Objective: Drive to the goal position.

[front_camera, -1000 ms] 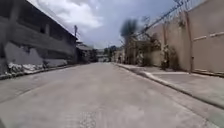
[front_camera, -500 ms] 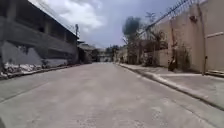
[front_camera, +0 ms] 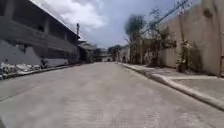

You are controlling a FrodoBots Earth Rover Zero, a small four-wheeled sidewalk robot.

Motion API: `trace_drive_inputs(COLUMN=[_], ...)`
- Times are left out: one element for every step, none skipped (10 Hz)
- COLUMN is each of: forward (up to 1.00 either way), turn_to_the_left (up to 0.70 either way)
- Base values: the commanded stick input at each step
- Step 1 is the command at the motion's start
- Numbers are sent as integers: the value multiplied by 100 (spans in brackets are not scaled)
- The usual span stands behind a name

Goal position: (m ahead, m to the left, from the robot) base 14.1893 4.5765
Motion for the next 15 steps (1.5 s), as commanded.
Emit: trace_drive_inputs(forward=[100,100,100,100,100,100,100,100,100,100,100,100,100,100,100], turn_to_the_left=[0,0,0,0,0,0,0,0,0,0,0,0,0,0,0])
